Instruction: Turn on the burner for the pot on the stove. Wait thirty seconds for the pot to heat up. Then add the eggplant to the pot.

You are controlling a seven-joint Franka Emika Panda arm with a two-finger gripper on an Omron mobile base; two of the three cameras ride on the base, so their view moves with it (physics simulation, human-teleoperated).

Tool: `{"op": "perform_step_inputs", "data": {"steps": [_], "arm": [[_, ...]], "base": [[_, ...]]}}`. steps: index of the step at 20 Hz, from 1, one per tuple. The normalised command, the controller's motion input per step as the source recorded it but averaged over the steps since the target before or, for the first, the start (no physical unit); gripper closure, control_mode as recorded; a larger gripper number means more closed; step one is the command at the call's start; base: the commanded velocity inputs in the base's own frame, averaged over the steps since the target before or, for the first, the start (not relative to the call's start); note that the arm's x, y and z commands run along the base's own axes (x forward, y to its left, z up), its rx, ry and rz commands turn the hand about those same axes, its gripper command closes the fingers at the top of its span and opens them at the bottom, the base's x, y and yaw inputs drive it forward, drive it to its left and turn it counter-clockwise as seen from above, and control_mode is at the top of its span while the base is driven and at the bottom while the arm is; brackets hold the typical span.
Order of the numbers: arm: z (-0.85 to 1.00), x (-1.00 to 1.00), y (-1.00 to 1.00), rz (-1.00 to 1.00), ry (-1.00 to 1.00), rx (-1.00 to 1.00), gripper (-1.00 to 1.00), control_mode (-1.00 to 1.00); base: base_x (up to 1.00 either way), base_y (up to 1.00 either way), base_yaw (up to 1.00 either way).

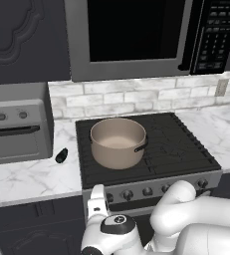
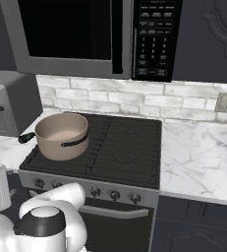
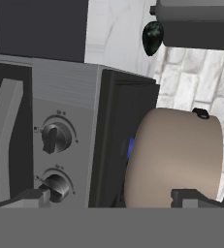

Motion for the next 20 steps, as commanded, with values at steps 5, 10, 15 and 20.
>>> {"op": "perform_step_inputs", "data": {"steps": [5,10,15,20], "arm": [[0.00,0.00,0.00,0.00,0.00,0.00,-1.00,-1.00],[0.00,0.00,0.00,0.00,0.00,0.00,-1.00,-1.00],[0.00,0.00,0.00,0.00,0.00,0.00,-1.00,-1.00],[0.00,0.00,0.00,0.00,0.00,0.00,-1.00,-1.00]], "base": [[0.00,0.00,0.00],[0.00,0.00,0.00],[0.00,0.00,0.00],[0.00,0.00,0.00]]}}
